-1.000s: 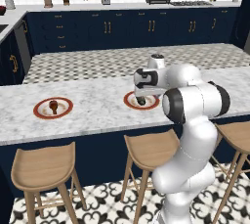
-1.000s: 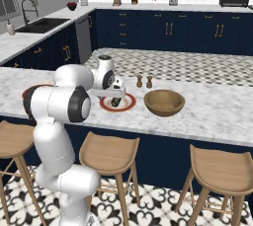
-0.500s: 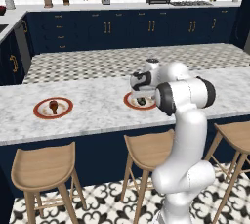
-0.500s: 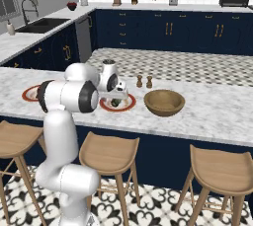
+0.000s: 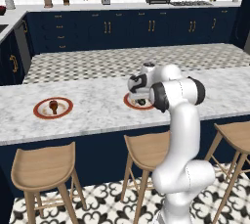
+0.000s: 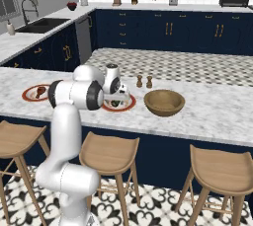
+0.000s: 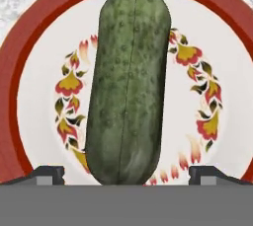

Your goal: Pick the chicken drumstick and cucumber from their plates and place them in the bowl. Then put the bowl in the fridge.

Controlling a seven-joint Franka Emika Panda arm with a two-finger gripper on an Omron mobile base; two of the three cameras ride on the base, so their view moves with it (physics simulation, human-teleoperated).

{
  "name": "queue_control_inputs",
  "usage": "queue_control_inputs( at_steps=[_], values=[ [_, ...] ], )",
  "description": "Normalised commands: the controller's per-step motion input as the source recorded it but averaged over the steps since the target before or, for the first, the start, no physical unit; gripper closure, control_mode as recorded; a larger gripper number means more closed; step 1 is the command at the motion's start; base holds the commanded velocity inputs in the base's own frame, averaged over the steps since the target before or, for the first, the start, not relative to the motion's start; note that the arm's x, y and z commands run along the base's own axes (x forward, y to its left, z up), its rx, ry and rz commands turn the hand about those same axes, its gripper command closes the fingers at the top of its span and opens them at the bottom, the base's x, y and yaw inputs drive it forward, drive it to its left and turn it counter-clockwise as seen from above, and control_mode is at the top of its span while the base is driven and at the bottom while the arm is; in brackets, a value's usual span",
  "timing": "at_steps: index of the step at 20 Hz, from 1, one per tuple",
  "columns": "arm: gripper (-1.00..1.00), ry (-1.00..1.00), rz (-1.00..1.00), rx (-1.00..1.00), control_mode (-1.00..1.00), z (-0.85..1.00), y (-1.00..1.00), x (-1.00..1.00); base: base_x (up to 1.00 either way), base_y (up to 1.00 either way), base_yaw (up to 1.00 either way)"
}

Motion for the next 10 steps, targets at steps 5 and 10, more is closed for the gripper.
queue_control_inputs(
  at_steps=[5, 10],
  values=[
    [1.00, 0.00, 0.00, 0.00, -1.00, -0.35, 0.00, 0.33, 0.00, 0.00, 0.00],
    [1.00, 0.00, 0.00, 0.00, -1.00, -0.10, -0.01, 0.24, 0.00, 0.00, 0.00]
  ],
)
